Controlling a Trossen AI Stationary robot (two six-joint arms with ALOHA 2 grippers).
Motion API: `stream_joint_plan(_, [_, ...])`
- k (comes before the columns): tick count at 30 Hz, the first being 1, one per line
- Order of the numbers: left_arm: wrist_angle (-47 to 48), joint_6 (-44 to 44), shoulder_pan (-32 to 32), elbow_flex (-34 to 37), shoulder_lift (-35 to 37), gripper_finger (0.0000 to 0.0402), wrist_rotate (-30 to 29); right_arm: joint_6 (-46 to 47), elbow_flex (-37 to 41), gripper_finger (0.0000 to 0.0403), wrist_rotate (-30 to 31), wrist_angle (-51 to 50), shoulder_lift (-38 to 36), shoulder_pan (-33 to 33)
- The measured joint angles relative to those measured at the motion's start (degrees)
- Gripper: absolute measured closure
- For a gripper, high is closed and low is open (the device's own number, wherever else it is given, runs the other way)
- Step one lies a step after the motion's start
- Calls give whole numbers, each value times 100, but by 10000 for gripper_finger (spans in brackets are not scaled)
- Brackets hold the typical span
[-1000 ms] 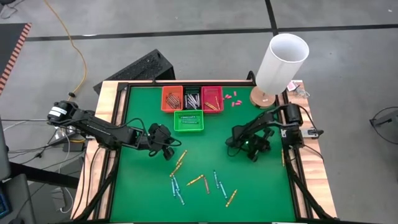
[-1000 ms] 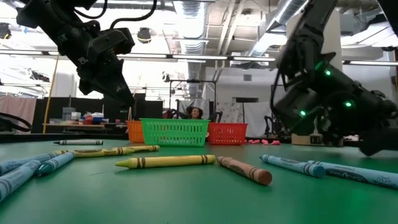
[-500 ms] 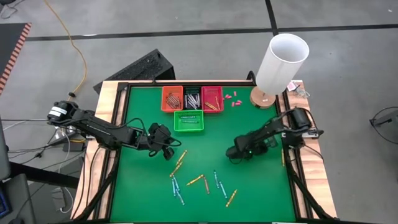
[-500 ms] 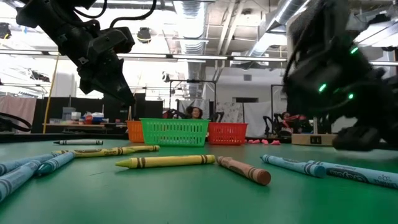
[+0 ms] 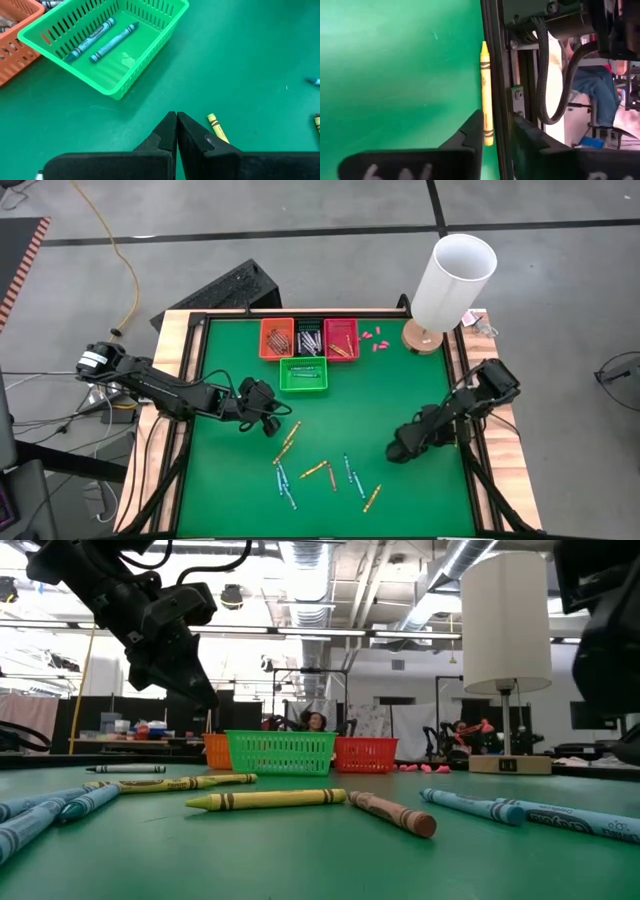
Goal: Sort crayons
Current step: Put a black crayon in the black basket
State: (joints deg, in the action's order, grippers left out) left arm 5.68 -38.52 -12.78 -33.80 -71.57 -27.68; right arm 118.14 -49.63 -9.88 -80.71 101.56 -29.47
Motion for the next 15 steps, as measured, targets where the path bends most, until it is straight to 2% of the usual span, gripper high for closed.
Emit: stream_joint_plan(15, [-79,0,0,0,0,401,-77,38,879,301,-307,1192,-28,39])
